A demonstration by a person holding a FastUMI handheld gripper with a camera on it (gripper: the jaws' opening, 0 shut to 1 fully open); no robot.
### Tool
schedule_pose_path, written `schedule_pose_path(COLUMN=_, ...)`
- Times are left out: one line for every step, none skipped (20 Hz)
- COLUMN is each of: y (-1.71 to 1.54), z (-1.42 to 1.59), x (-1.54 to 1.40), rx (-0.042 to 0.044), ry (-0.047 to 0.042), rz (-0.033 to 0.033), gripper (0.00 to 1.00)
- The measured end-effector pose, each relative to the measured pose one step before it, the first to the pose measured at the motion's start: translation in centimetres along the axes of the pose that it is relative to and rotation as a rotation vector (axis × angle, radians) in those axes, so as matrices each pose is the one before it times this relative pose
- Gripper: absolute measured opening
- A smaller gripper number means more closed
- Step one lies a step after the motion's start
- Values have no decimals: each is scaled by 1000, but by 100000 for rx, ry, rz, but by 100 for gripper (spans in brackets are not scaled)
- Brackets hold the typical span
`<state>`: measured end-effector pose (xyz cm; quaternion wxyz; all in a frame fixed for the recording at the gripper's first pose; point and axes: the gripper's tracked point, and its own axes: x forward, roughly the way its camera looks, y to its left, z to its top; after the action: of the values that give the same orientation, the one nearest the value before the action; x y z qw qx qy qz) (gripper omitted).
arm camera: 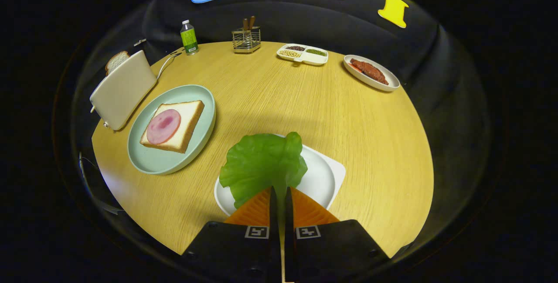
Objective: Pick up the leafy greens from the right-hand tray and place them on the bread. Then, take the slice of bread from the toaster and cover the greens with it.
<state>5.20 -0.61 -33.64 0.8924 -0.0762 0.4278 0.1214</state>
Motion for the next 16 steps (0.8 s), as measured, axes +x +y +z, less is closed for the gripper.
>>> schedule_pose_path(y=-138, z=300, x=-279, rx=2015, ry=180, rz=-802, gripper=8)
schedule_pose_path(y=-354, z=280, x=-182, rx=2092, ry=542, rz=-1806, gripper=8)
schedule_pose_path(y=-292, z=161, x=-300, rx=1184, ry=591, rz=-1920, gripper=8)
schedule_pose_path(y=-177, z=553, x=-599, rx=1281, ry=-858, rz=-1300, gripper=8)
schedule_pose_path(y=43, z=621, x=-598, rx=2133, ry=-1391, rz=-213, gripper=8)
schedule_pose_path(y=224, z=666, x=-765, rx=2497, ry=-1431, rz=360, gripper=7)
schedule_pose_path(y=240, z=470, x=-710, rx=1678, ry=-1303, rz=-98, gripper=8)
schedule_pose_path(y=279, z=512, x=-693, rx=596, ry=-1098, rz=-194, gripper=8)
schedule_pose_path(y=340, z=582, x=-752, rx=183, ry=-1346, rz=171, gripper=8)
schedule_pose_path(y=549, z=742, x=-741, rx=-281, ry=-1456, rz=541, gripper=8)
schedule_pose_path(y=592, z=785, x=-638, rx=-638, ry=-1664, rz=727, gripper=8)
schedule_pose_path(y=695, z=887, x=-614, rx=-745, ry=-1547, rz=694, gripper=8)
schedule_pose_path(y=825, z=795, x=-436, rx=-452, ry=-1556, rz=895, gripper=8)
schedule_pose_path(y=1013, z=823, x=-373, rx=20, ry=-1253, rz=1379, gripper=8)
schedule_pose_path(y=1134, z=622, x=-325, rx=125, ry=-987, rz=1618, gripper=8)
schedule_pose_path(y=1191, z=659, x=-228, rx=-590, ry=-795, rz=1442, gripper=8)
